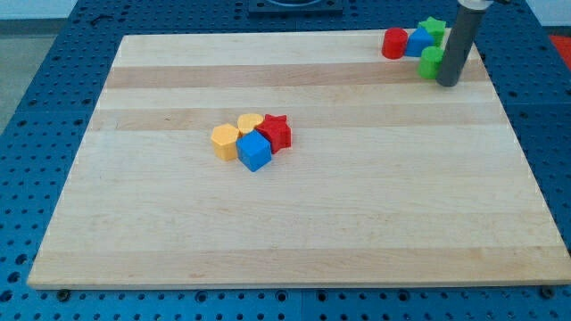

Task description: Push red star to the red circle

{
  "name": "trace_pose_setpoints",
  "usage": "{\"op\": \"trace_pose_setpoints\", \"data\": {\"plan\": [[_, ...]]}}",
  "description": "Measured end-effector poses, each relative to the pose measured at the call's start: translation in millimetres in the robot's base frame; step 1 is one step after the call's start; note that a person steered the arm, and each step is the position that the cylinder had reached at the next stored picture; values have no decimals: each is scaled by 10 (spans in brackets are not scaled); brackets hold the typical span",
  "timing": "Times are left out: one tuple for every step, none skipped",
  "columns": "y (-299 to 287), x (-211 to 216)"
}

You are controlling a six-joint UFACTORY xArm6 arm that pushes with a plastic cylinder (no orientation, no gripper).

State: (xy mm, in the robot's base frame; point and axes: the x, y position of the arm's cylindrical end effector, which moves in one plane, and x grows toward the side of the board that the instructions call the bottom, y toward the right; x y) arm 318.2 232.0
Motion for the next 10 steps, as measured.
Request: {"op": "trace_pose_setpoints", "data": {"plan": [[-12, -117], [-59, -227], [-59, -304], [-59, -274], [-46, 95], [-198, 697], [-655, 1236], [-1277, 1521], [-1726, 1500], [-2100, 1383]]}}
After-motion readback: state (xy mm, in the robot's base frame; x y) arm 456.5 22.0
